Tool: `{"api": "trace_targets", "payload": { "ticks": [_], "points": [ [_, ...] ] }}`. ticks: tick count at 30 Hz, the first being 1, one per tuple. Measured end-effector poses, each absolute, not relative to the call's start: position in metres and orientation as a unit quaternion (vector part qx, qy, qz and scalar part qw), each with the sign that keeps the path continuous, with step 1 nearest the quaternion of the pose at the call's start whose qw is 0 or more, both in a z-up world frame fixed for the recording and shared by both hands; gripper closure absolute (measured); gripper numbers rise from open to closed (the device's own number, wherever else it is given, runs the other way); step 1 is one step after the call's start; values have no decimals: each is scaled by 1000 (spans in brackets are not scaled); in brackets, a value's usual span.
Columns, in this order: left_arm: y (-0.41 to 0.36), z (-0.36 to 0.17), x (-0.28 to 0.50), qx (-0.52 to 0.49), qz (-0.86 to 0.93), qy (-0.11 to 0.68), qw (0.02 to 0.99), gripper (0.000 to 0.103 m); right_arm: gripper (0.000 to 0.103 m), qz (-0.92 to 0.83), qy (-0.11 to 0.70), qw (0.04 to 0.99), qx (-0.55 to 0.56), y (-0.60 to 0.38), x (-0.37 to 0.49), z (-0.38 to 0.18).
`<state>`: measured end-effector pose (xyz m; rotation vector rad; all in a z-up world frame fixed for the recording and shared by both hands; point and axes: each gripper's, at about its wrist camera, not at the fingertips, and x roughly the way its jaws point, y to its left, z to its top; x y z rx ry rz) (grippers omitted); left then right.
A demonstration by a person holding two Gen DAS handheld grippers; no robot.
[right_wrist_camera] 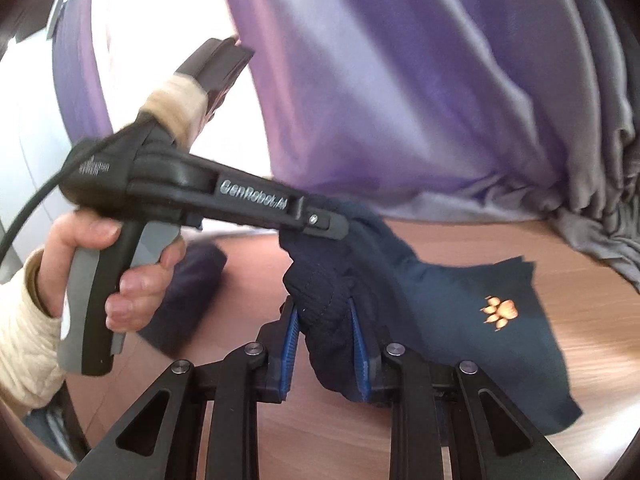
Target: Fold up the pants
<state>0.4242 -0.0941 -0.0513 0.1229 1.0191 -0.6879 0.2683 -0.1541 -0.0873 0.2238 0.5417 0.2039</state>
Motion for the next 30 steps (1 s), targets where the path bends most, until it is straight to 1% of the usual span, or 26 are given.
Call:
{"api": "trace_targets", "payload": {
  "ticks": [4,10,16,21,24,26,27,28,30],
  "points": [
    [-113,-43,419,68,-336,472,812,81,77,73,246,958,126,-168,259,-78],
    [-164,-40,421,121,-346,480,797,81,77,38,229,960,154,-195,256,-75],
    [-220,-63,426,161,-342,501,778,80,77,6,229,946,229,-241,258,-95],
    [-262,-91,432,177,-343,521,761,80,77,-25,241,938,248,-269,259,-114],
    [-282,-107,435,184,-347,532,750,75,77,-38,255,930,263,-284,259,-127],
    [-291,-113,436,190,-351,530,748,70,77,-48,263,923,278,-292,258,-139],
    [-295,-115,436,193,-355,528,747,69,76,-53,266,920,282,-295,257,-143],
    [-298,-115,436,194,-358,523,749,68,73,-59,270,917,288,-299,257,-149],
    [-298,-107,436,193,-366,502,759,59,70,-75,281,911,294,-304,256,-158]
  ]
}}
